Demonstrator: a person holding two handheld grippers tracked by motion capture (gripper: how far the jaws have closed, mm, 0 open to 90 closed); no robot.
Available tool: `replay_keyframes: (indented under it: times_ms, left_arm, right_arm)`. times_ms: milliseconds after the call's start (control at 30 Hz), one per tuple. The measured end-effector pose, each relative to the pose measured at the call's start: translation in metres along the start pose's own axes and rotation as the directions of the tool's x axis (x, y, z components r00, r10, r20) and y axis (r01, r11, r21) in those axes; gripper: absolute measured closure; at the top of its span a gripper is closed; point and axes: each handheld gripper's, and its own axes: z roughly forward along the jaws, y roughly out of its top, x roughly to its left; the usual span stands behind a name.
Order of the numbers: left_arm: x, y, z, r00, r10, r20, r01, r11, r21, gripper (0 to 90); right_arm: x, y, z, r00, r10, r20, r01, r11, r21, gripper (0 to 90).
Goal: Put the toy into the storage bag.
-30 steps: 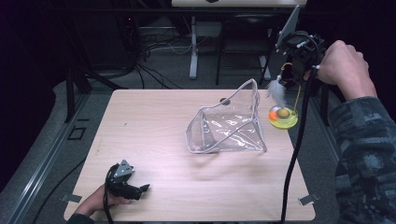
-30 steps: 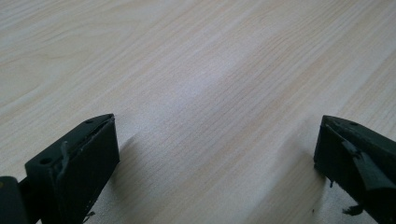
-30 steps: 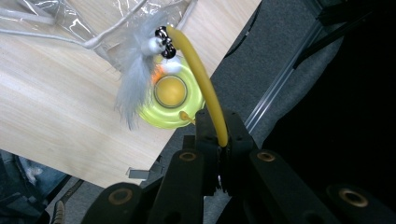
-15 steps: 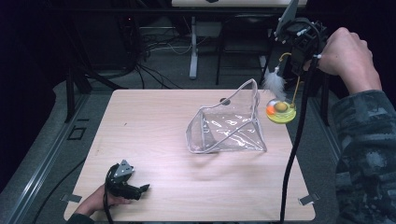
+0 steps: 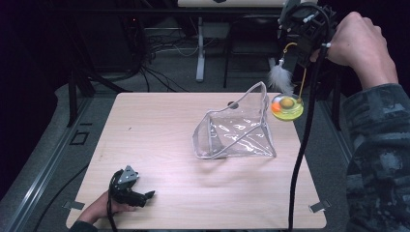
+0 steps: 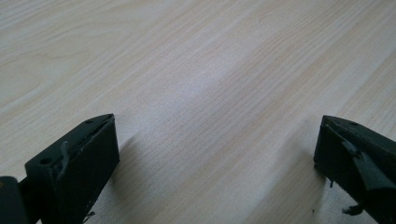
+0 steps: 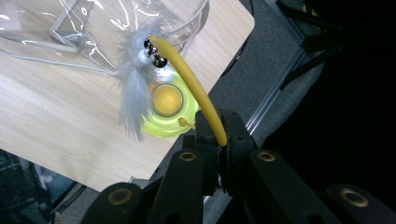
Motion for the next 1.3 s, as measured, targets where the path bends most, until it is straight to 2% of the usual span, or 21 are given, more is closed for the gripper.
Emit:
replay_keyframes:
  times_ms: [367, 767, 967, 1033, 1300]
  left_arm:
    - [0.000, 0.000, 0.000, 1.0000, 0.003, -0.002, -0.003, 1.0000, 0.000, 0.0]
    - [0.000, 0.000, 0.000, 1.0000, 0.002, -0.002, -0.002, 1.0000, 0.000, 0.0]
    - [0.000, 0.000, 0.000, 1.0000, 0.000, 0.001, 0.000, 1.0000, 0.000, 0.0]
    - [0.000, 0.000, 0.000, 1.0000, 0.000, 0.001, 0.000, 1.0000, 0.000, 0.0]
    - [0.000, 0.000, 0.000, 1.0000, 0.002, 0.000, -0.002, 1.0000, 0.000, 0.0]
  right_arm:
    - [0.024, 0.020, -0.014, 0.9977, -0.067, -0.004, 0.067, 0.997, -0.044, 87.1]
    - [0.049, 0.046, -0.007, 0.9903, -0.131, -0.047, 0.127, 0.989, -0.077, 87.2]
    - [0.058, 0.053, 0.006, 0.9872, -0.143, -0.071, 0.135, 0.986, -0.099, 87.1]
    - [0.059, 0.055, 0.013, 0.9842, -0.156, -0.083, 0.150, 0.985, -0.082, 87.1]
    - [0.063, 0.061, 0.034, 0.9790, -0.169, -0.114, 0.161, 0.984, -0.075, 87.1]
